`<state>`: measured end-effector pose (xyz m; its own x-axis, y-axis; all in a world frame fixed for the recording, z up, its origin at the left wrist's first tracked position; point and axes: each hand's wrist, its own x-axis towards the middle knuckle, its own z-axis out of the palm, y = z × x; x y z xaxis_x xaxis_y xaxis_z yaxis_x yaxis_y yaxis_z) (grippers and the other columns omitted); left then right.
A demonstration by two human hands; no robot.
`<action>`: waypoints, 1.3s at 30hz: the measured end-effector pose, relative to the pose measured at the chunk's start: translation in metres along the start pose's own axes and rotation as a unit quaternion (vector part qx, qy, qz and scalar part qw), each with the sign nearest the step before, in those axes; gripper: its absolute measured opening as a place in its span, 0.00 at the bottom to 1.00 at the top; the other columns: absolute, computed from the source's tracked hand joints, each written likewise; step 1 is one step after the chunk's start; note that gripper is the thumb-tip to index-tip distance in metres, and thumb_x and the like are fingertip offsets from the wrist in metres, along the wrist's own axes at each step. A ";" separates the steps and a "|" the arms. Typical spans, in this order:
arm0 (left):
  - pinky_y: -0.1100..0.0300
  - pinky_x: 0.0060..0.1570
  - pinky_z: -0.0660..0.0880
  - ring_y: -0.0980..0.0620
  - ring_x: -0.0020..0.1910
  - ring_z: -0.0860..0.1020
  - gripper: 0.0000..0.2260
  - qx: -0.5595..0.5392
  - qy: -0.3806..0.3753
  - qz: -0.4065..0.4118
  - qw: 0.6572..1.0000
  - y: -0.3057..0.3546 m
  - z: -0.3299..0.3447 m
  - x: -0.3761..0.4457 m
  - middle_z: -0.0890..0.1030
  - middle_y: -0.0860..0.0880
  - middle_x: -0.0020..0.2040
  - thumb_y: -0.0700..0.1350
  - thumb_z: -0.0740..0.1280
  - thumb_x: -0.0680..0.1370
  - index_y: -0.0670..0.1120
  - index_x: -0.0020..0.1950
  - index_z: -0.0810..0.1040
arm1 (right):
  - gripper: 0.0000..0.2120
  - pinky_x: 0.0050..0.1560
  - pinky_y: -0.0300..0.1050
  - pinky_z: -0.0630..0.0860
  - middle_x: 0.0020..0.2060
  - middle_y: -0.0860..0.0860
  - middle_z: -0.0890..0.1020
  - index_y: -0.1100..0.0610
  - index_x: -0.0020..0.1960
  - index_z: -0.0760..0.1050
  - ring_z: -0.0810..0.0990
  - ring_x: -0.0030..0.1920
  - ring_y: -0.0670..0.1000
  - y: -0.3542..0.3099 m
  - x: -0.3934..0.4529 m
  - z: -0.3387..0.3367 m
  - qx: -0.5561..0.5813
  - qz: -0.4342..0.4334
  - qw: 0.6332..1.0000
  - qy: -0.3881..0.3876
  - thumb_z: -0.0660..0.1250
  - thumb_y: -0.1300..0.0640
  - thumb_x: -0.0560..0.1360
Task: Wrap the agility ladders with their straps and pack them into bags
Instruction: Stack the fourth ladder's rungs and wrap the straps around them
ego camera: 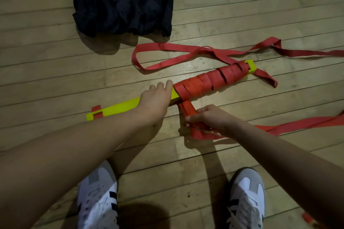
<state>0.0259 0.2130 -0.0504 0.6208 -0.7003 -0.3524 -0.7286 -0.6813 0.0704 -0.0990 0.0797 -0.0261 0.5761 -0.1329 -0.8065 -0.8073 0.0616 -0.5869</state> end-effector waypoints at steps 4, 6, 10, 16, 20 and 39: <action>0.50 0.49 0.72 0.40 0.60 0.72 0.33 0.022 0.015 -0.016 1.000 -0.011 -0.009 0.015 0.71 0.41 0.63 0.39 0.68 0.75 0.41 0.74 0.54 | 0.13 0.35 0.43 0.67 0.40 0.61 0.80 0.68 0.50 0.80 0.73 0.40 0.56 -0.004 -0.003 0.002 0.012 -0.003 1.000 -0.009 0.72 0.57 0.73; 0.50 0.55 0.72 0.40 0.62 0.71 0.36 0.060 0.036 -0.020 0.997 -0.015 -0.011 0.021 0.70 0.39 0.65 0.39 0.67 0.75 0.39 0.76 0.50 | 0.10 0.40 0.44 0.71 0.45 0.61 0.83 0.65 0.48 0.81 0.77 0.43 0.57 -0.007 -0.002 0.002 0.027 -0.005 0.999 -0.021 0.71 0.58 0.74; 0.52 0.61 0.69 0.41 0.63 0.68 0.29 0.095 0.060 -0.025 0.993 -0.013 -0.010 0.019 0.68 0.38 0.65 0.38 0.64 0.77 0.36 0.75 0.55 | 0.12 0.49 0.49 0.75 0.51 0.63 0.83 0.66 0.52 0.80 0.80 0.47 0.58 -0.006 0.002 0.002 0.042 0.001 0.999 -0.025 0.71 0.59 0.73; 0.51 0.65 0.63 0.42 0.65 0.64 0.25 0.109 0.079 0.083 0.987 -0.019 -0.003 -0.002 0.63 0.42 0.68 0.58 0.60 0.79 0.41 0.67 0.68 | 0.03 0.41 0.42 0.74 0.38 0.52 0.84 0.58 0.47 0.78 0.81 0.37 0.48 0.001 0.006 0.014 0.063 -0.021 0.998 -0.005 0.69 0.59 0.75; 0.44 0.61 0.69 0.35 0.61 0.72 0.17 0.041 0.078 0.122 0.989 -0.019 0.008 -0.024 0.70 0.34 0.64 0.51 0.64 0.78 0.39 0.57 0.74 | 0.05 0.33 0.38 0.72 0.29 0.47 0.79 0.57 0.42 0.76 0.77 0.28 0.44 0.004 0.005 0.019 0.059 -0.019 0.998 0.011 0.67 0.60 0.77; 0.50 0.46 0.72 0.41 0.59 0.74 0.30 0.001 -0.006 -0.031 1.000 -0.011 -0.018 0.023 0.73 0.42 0.61 0.42 0.70 0.75 0.43 0.71 0.57 | 0.05 0.37 0.40 0.76 0.37 0.55 0.82 0.61 0.41 0.79 0.79 0.34 0.49 -0.026 0.008 0.013 0.035 -0.025 0.997 0.058 0.69 0.62 0.74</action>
<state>0.0532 0.2010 -0.0426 0.6606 -0.6544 -0.3680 -0.6898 -0.7225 0.0467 -0.0713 0.0903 -0.0180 0.5939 -0.2513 -0.7643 -0.7645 0.1194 -0.6334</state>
